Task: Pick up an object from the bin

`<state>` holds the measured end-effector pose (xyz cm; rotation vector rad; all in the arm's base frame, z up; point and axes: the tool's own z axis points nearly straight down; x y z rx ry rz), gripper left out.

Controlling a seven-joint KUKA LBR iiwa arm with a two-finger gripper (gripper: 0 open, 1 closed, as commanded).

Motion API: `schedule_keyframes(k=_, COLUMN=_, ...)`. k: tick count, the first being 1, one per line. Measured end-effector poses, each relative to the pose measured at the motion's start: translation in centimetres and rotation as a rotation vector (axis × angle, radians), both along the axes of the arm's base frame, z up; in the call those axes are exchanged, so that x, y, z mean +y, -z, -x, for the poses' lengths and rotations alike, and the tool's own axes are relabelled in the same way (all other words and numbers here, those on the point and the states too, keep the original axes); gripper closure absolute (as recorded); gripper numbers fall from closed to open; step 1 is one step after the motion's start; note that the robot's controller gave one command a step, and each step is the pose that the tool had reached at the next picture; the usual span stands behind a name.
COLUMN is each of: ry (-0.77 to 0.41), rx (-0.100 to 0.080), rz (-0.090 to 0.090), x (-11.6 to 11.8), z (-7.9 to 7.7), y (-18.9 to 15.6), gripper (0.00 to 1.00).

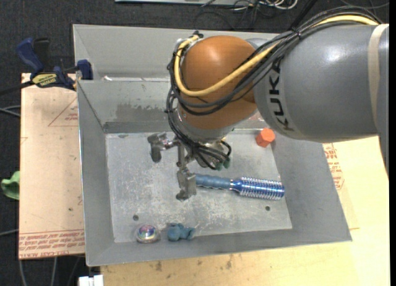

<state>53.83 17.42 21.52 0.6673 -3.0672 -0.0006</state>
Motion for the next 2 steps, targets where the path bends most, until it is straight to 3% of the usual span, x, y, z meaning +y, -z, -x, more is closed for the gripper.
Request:
schedule_keyframes(k=1, ry=0.022, rx=0.008, rz=0.004, x=-6.1, z=4.6, y=6.5, gripper=0.0)
schedule_keyframes(k=2, ry=0.1, rx=-0.019, rz=-0.005, x=-5.1, z=5.1, y=14.6, gripper=0.0)
